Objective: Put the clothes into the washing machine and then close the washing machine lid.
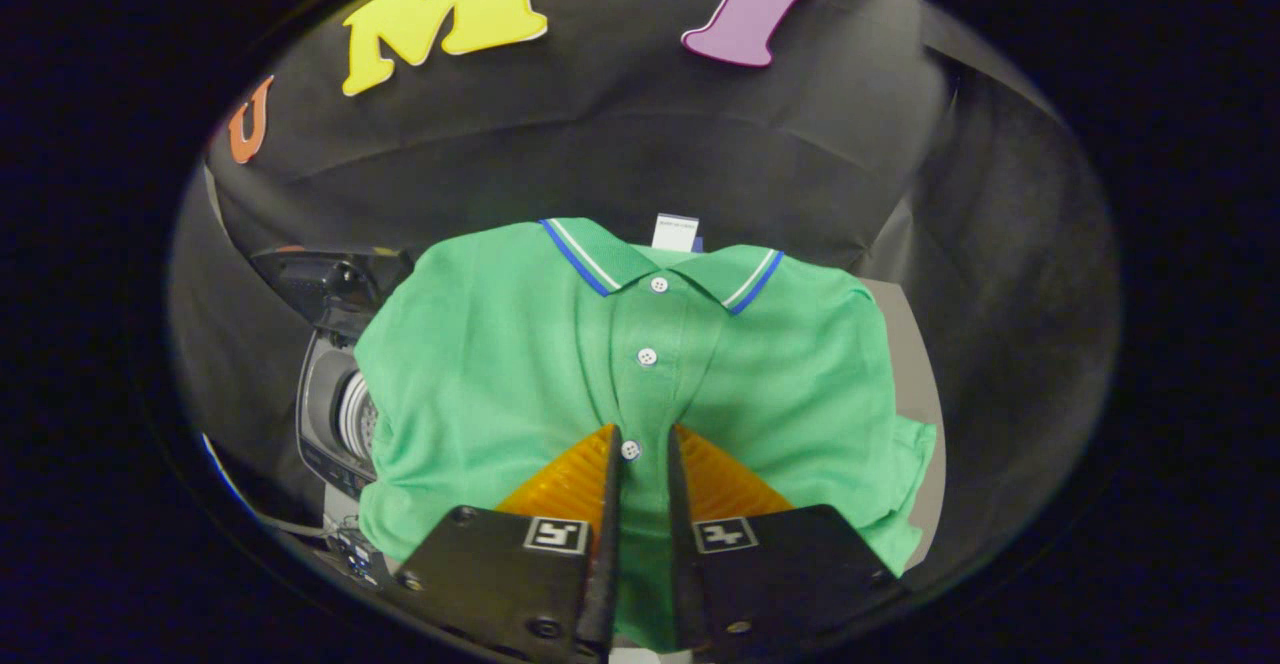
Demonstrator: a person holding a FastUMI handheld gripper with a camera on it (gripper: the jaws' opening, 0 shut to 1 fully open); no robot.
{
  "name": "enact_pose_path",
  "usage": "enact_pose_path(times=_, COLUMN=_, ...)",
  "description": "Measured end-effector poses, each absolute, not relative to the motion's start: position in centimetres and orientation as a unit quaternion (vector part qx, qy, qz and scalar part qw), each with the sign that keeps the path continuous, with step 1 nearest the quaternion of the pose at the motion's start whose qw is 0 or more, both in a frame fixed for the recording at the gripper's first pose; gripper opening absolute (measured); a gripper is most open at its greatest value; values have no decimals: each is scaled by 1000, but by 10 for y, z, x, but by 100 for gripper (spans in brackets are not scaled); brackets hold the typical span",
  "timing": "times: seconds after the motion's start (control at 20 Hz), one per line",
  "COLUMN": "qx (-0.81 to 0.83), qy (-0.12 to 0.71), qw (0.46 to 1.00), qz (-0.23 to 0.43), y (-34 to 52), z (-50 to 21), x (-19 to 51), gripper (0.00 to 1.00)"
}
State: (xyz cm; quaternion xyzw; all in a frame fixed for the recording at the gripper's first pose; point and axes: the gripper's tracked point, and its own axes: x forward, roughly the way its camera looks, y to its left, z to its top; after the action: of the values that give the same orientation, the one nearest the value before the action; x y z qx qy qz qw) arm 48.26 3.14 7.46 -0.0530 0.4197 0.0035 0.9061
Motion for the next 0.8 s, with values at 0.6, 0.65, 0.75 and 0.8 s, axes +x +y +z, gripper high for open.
enact_pose_path(times=0.6, qx=20, qy=285, qw=957, qz=51, y=80, z=111, x=416, gripper=5)
enact_pose_path(times=0.65, qx=33, qy=267, qw=961, qz=59, y=86, z=121, x=404, gripper=5)
enact_pose_path(times=0.75, qx=48, qy=229, qw=969, qz=79, y=99, z=144, x=378, gripper=5)
enact_pose_path(times=0.8, qx=47, qy=214, qw=972, qz=86, y=104, z=155, x=364, gripper=5)
